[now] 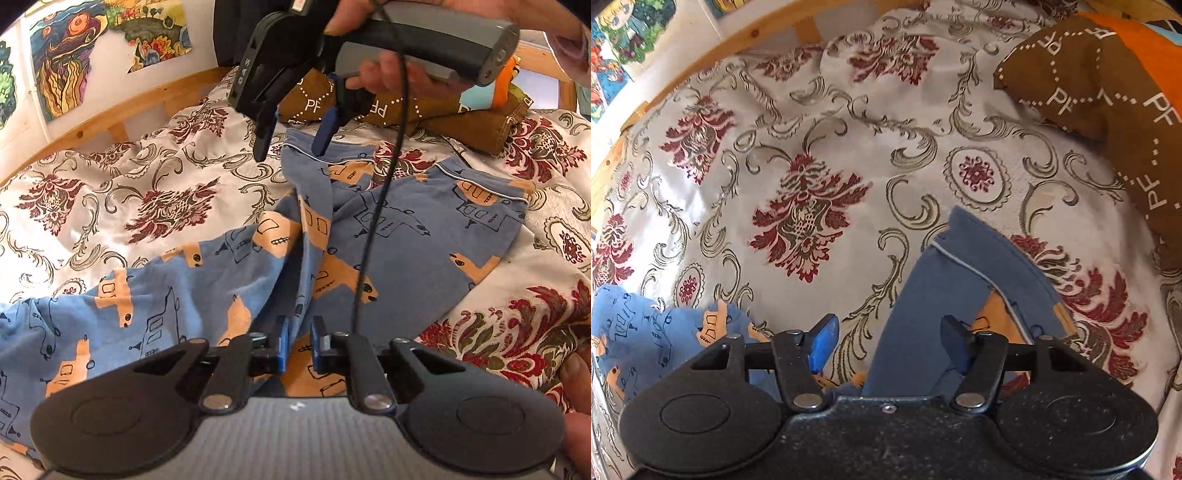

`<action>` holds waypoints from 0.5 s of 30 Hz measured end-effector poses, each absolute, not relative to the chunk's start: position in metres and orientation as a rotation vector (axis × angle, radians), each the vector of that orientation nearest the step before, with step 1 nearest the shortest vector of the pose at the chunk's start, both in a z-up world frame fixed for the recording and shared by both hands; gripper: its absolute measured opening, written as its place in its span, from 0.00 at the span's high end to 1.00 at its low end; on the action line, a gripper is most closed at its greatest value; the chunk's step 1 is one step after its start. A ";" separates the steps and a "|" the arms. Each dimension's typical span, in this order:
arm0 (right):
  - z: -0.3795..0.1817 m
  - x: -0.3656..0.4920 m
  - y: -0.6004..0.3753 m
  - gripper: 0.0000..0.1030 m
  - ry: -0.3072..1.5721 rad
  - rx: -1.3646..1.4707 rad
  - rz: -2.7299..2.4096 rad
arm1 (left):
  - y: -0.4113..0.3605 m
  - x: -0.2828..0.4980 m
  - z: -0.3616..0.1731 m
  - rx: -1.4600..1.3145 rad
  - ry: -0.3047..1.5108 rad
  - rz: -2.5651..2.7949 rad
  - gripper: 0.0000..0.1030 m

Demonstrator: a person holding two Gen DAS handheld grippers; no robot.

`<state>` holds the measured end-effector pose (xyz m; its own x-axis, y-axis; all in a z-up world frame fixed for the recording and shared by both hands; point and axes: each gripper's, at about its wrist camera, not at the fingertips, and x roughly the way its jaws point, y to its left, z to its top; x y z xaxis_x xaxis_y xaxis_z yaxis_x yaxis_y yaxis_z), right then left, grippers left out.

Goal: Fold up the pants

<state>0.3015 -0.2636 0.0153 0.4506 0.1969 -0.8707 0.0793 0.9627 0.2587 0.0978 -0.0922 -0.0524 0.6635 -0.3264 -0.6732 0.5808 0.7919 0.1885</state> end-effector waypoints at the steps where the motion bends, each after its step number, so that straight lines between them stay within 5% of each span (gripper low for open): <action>1: 0.014 0.304 -0.260 0.38 1.114 0.263 0.063 | -0.092 0.098 -0.052 0.408 0.667 -0.530 0.88; 6: 0.002 0.311 -0.245 0.44 1.138 0.174 0.013 | -0.092 0.099 -0.053 0.410 0.665 -0.529 0.92; 11: -0.011 0.311 -0.245 0.90 1.160 0.153 -0.031 | -0.091 0.100 -0.053 0.413 0.663 -0.523 0.96; 15: -0.007 0.302 -0.255 1.00 1.118 0.200 -0.016 | -0.091 0.099 -0.051 0.415 0.654 -0.526 0.99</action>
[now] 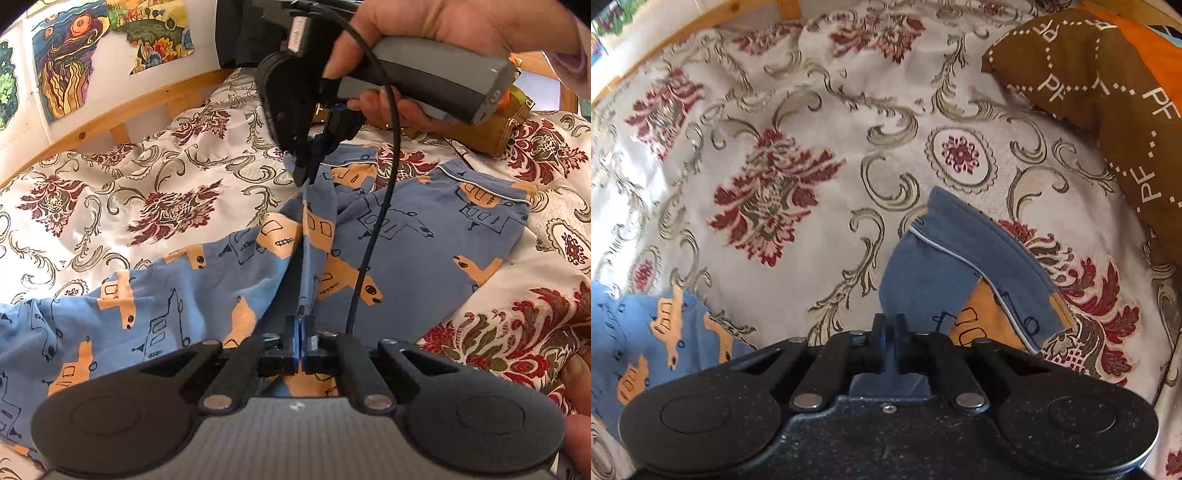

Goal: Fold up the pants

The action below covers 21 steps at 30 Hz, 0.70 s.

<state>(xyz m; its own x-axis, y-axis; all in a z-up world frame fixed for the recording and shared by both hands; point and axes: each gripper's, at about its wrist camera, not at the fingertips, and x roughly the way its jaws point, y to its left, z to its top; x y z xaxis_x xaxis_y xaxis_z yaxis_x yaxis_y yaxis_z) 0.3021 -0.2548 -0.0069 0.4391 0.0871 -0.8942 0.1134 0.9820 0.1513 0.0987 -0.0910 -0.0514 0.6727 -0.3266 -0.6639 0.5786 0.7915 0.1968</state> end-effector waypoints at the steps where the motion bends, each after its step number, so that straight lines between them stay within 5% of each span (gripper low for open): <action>1: -0.004 0.299 -0.258 1.00 1.104 0.213 -0.012 | -0.091 0.099 -0.051 0.413 0.652 -0.528 0.99; 13: 0.032 0.145 -0.328 1.00 0.819 0.454 -0.022 | -0.091 0.079 -0.030 0.494 0.583 -0.593 0.99; 21: -0.026 0.057 -0.338 1.00 0.887 0.508 -0.094 | -0.101 0.067 -0.050 0.607 0.647 -0.646 1.00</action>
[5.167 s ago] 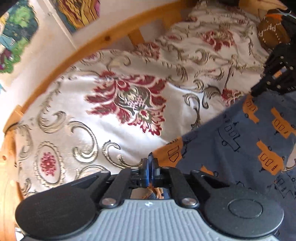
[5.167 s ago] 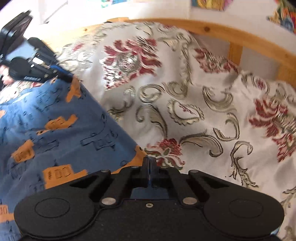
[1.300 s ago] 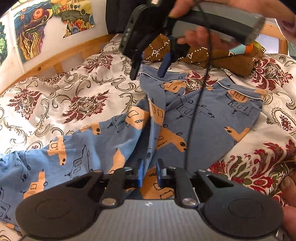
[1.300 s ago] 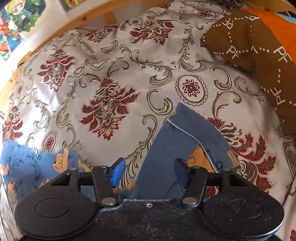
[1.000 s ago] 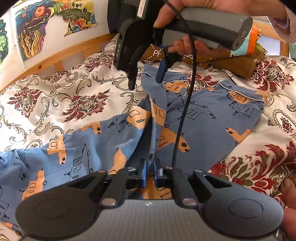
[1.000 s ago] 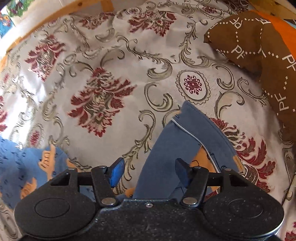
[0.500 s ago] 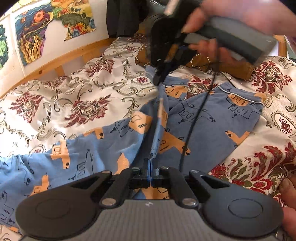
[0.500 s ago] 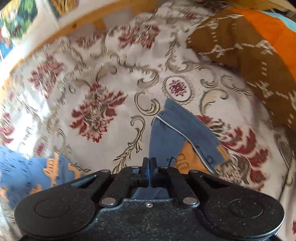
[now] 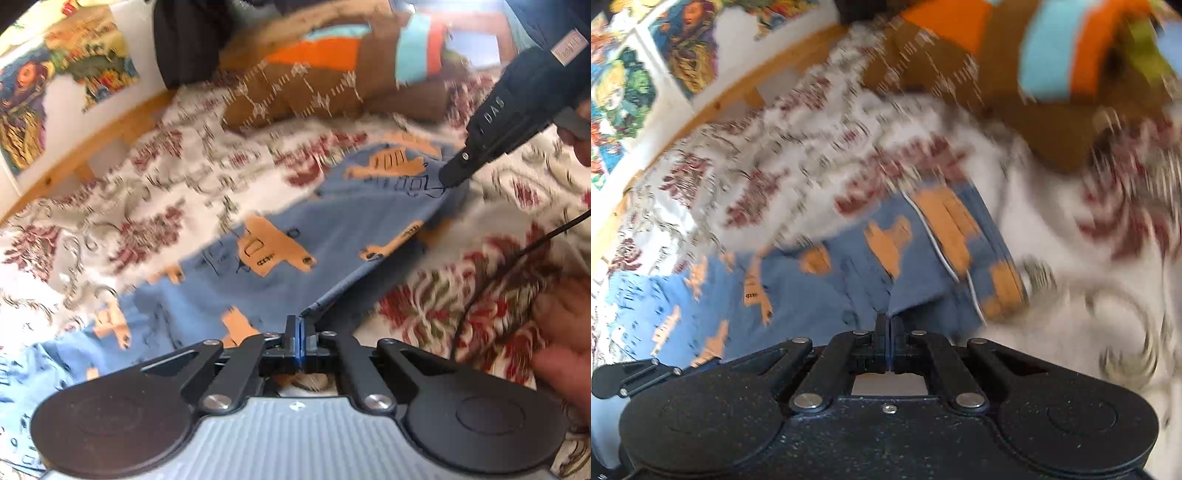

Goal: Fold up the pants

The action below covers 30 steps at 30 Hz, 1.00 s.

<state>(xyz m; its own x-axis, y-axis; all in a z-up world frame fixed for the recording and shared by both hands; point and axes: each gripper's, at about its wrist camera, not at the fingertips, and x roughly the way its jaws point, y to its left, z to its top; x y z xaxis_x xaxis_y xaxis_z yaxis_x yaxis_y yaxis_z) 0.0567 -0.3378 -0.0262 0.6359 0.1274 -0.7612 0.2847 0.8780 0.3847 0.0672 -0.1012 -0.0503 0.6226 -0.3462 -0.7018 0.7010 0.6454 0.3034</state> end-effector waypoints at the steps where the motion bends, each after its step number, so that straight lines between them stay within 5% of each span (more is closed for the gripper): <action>1: -0.035 0.056 -0.339 1.00 0.900 0.521 -0.101 | -0.102 0.068 -0.054 0.613 0.659 -0.645 1.00; 5: -0.043 0.051 -0.339 1.00 0.889 0.503 -0.074 | -0.102 0.069 -0.062 0.624 0.679 -0.646 0.99; 9: -0.041 0.044 -0.341 0.76 0.859 0.452 -0.037 | -0.092 0.080 -0.055 0.501 0.749 -0.678 0.93; 12: -0.037 0.038 -0.343 0.48 0.831 0.386 0.001 | -0.083 0.099 -0.042 0.350 0.844 -0.724 0.73; 15: -0.029 0.032 -0.344 0.26 0.784 0.304 0.044 | -0.086 0.122 -0.023 0.260 0.861 -0.759 0.31; 21: -0.015 0.034 -0.349 0.14 0.681 0.112 0.068 | -0.147 0.181 0.007 0.206 0.796 -0.881 0.13; 26: -0.016 0.050 -0.374 0.01 0.699 0.070 0.065 | -0.224 0.236 -0.003 0.231 0.846 -1.078 0.08; 30: -0.016 0.058 -0.382 0.01 0.716 -0.016 0.109 | -0.266 0.266 -0.023 0.261 0.939 -1.159 0.05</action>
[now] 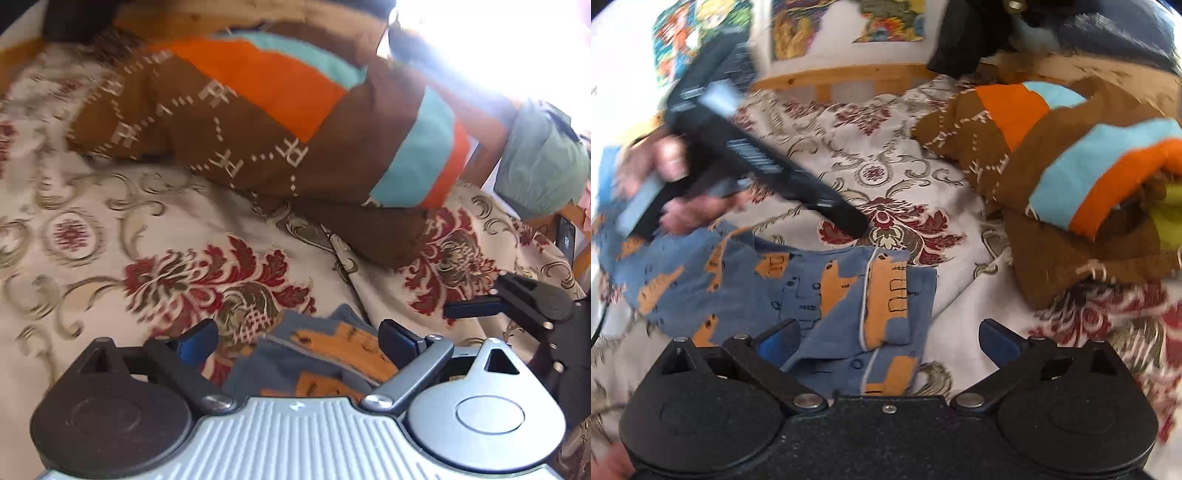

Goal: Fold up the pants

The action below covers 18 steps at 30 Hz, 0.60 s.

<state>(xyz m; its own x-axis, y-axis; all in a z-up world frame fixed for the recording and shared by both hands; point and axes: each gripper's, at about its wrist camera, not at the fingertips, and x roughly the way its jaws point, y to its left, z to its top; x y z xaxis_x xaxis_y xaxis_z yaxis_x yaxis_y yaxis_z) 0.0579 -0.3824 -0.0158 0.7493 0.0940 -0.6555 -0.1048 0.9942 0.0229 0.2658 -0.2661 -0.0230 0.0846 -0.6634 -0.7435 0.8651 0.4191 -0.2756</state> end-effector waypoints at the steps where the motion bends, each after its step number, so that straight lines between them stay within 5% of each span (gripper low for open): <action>1: -0.017 0.058 -0.382 0.01 0.729 -0.042 0.132 | -0.273 0.270 -0.027 0.265 0.963 -1.179 0.04; 5: -0.019 0.066 -0.384 0.03 0.744 -0.086 0.251 | -0.286 0.279 -0.039 0.258 1.006 -1.256 0.04; 9: -0.022 0.077 -0.389 0.18 0.763 -0.083 0.304 | -0.292 0.288 -0.045 0.276 1.036 -1.267 0.07; 18: -0.032 0.089 -0.399 0.53 0.805 -0.054 0.272 | -0.292 0.300 -0.057 0.242 1.146 -1.258 0.47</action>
